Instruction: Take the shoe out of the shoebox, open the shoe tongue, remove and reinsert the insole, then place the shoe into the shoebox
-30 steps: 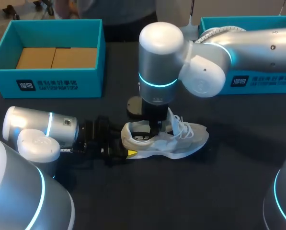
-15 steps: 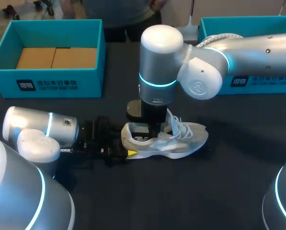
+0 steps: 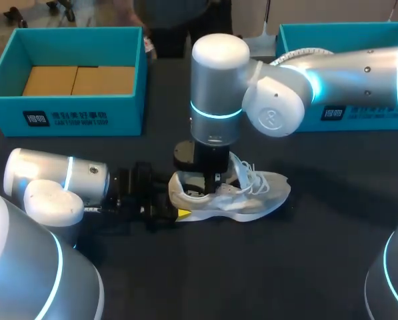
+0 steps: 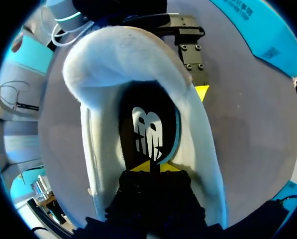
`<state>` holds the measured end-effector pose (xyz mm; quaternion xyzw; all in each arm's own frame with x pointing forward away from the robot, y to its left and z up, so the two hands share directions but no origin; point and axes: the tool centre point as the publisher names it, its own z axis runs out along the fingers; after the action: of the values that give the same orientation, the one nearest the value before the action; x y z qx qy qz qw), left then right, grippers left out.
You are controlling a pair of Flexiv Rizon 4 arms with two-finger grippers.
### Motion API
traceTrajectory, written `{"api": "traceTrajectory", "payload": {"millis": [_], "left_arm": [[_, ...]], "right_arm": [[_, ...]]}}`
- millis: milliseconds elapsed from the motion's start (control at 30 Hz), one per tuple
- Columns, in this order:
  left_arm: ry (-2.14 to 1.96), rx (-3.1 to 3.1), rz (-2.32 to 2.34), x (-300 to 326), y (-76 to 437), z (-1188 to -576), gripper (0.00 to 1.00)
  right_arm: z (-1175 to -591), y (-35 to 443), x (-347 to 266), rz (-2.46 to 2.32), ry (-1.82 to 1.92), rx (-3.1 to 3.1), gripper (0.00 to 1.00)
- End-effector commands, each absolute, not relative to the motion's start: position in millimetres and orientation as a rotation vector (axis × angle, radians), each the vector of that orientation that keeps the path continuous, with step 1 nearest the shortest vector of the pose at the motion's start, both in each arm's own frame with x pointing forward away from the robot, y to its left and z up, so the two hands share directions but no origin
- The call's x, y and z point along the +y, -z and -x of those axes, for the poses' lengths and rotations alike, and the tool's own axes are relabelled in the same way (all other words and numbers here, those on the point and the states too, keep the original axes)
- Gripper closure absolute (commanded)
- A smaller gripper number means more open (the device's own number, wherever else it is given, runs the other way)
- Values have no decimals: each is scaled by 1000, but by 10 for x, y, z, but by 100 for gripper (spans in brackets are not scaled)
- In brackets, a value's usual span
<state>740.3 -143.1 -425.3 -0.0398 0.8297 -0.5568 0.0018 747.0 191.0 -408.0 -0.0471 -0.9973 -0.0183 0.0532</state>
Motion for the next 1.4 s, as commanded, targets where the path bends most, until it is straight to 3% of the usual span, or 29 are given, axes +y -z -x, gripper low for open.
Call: {"api": "traceTrajectory", "payload": {"millis": [33,967,1400], "left_arm": [[1743,2607,125,-1445,4261,-7405,100],[1743,2607,125,-1445,4261,-7405,100],[1743,2607,125,-1445,4261,-7405,100]], "right_arm": [[-7379,3967,1772,166,34,-3077,100],[-7644,3297,1495,105,128,-3168,100],[-7693,3201,1836,-41,343,-3118,100]]}}
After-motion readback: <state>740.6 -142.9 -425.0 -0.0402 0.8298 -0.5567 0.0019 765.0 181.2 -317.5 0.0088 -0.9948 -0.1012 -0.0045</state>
